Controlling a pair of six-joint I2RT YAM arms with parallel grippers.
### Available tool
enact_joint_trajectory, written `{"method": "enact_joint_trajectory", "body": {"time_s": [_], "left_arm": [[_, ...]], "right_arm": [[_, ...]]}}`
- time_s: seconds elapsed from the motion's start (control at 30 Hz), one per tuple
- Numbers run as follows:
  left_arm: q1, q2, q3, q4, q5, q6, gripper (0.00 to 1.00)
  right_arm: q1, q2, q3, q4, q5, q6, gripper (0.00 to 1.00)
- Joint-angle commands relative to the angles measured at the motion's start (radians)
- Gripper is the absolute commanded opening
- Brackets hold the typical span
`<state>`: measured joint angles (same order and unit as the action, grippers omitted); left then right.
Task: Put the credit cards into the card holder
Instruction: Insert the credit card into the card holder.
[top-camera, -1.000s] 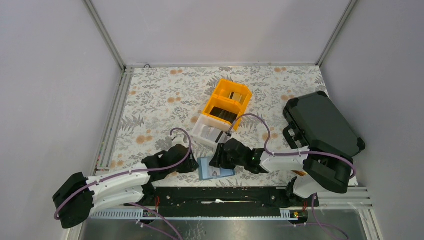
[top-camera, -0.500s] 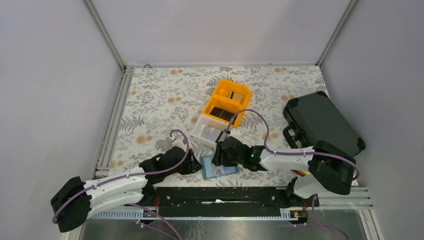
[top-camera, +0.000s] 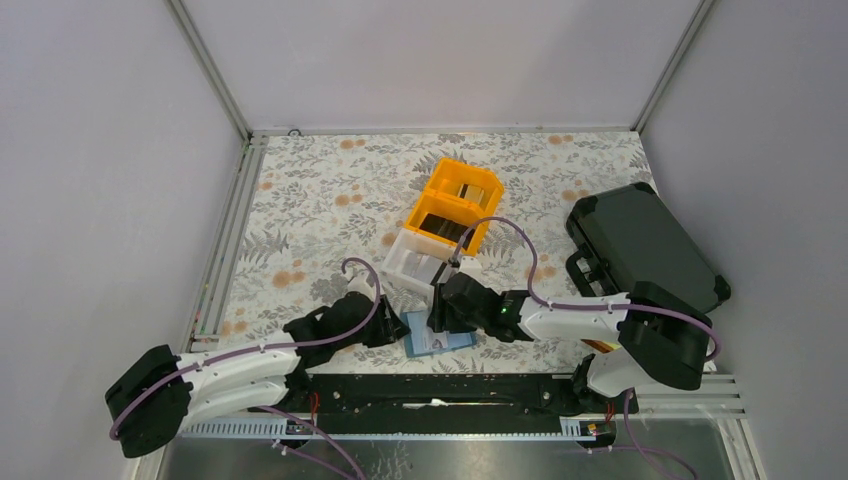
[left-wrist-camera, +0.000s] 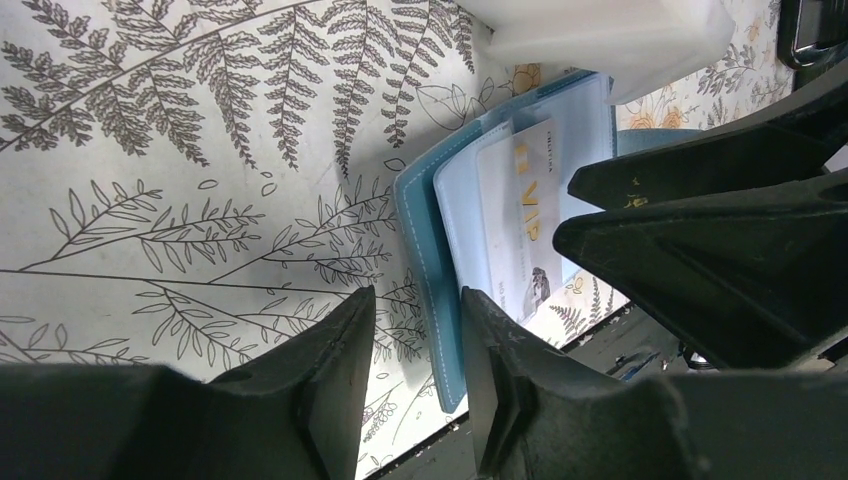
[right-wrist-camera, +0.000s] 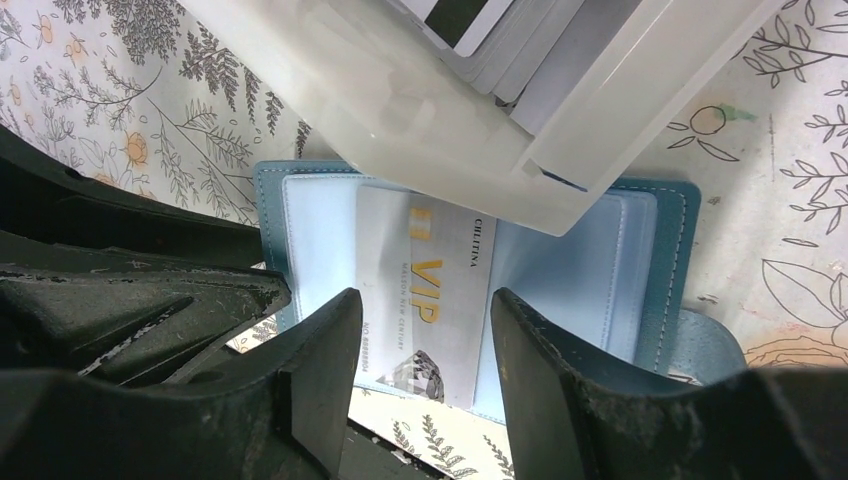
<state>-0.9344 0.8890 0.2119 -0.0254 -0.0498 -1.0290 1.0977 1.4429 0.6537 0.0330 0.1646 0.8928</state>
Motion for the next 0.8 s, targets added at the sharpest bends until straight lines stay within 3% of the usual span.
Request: {"method": "enact_joint_trajectory", "body": {"time_s": [0.0,0.47,0.77], "left_arm": [[0.001,0.018,0.0,0.073,0.001,-0.007,0.38],[0.0,0.072,0.007,0.086,0.004,0.001,0.25],[0.001,0.081,0.01,0.097,0.005,0.003,0.22]], "right_arm": [[0.011,0.027,0.036,0.0,0.008,-0.012,0.57],[0.012,0.089,0.051,0.054,-0.067,-0.001,0.52],[0.028,0.133,0.086,0.077,-0.121,0.002,0.49]]}}
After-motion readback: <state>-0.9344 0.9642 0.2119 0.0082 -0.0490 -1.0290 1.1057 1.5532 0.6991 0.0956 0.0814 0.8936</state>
